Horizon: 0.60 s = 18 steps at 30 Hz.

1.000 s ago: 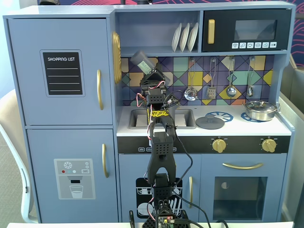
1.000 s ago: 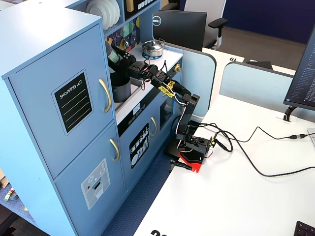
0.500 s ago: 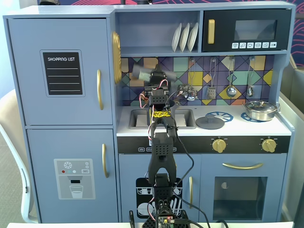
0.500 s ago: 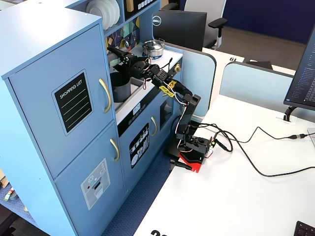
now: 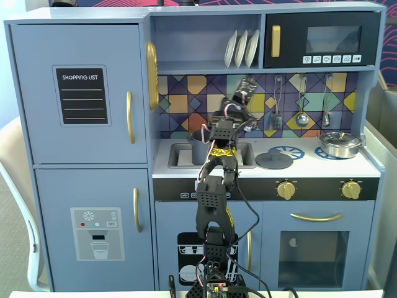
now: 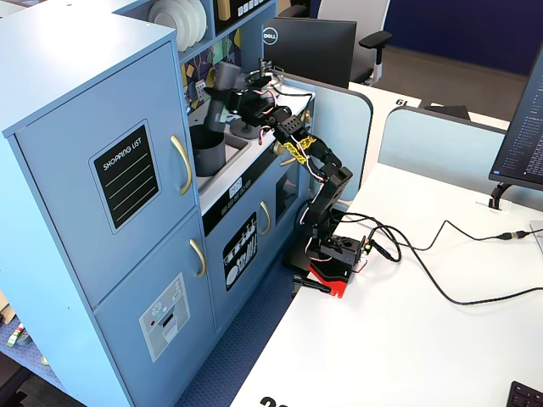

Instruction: Put salt in the gray recipient

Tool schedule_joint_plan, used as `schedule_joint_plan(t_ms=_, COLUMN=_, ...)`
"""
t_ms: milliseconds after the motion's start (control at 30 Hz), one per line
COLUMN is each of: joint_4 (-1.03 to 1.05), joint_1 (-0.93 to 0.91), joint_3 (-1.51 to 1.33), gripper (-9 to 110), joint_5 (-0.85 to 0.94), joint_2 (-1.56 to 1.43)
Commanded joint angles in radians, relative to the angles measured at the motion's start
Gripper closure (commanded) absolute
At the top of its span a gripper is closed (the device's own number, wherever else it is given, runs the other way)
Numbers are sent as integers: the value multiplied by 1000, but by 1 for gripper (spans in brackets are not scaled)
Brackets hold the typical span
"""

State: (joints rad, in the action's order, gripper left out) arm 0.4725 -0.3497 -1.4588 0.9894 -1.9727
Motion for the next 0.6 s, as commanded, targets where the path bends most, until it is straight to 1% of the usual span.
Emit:
schedule_joint_plan(t_ms=0, joint_4=-49, joint_1=-75, joint_3=94, gripper=101, joint_5=64, joint_2=-67)
schedule_joint_plan(t_ms=133, joint_4=-60, joint_1=-150, joint_3=97, gripper=101, joint_5=66, joint_2=-71)
schedule_joint_plan(t_ms=267, joint_4=-67, joint_1=-215, joint_3=97, gripper=101, joint_5=115, joint_2=-71)
schedule_joint_plan(t_ms=467, joint_4=-141, joint_1=-321, joint_3=94, gripper=101, joint_5=261, joint_2=-34)
schedule_joint_plan(t_ms=567, joint_4=-245, joint_1=-374, joint_3=60, gripper=101, joint_5=339, joint_2=-9)
